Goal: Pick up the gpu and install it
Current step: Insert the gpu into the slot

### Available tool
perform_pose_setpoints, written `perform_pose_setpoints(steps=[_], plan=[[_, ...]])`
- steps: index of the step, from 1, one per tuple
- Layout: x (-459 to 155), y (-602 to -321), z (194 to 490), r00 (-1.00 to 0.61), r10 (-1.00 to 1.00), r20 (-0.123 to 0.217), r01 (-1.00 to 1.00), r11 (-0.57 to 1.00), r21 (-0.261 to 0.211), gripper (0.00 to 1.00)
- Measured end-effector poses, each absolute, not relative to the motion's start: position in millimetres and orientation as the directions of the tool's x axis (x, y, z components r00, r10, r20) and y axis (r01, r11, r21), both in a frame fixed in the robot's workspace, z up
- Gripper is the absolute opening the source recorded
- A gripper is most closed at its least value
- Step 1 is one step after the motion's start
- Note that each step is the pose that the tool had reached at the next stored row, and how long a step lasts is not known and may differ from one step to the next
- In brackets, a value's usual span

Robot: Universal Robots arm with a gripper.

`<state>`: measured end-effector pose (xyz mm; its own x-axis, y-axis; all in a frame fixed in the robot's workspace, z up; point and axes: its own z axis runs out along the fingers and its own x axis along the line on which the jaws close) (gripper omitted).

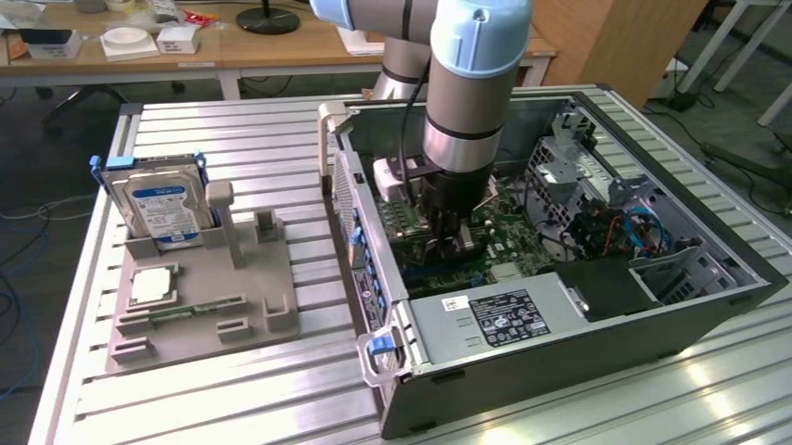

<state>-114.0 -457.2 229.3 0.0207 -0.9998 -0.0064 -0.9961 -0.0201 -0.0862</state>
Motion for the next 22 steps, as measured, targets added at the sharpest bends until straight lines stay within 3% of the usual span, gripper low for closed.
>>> perform_pose_setpoints(steps=[22], plan=[[-114.1, -456.4, 229.7, 0.021, -1.000, -0.007, -0.996, -0.020, -0.086, 0.27]])
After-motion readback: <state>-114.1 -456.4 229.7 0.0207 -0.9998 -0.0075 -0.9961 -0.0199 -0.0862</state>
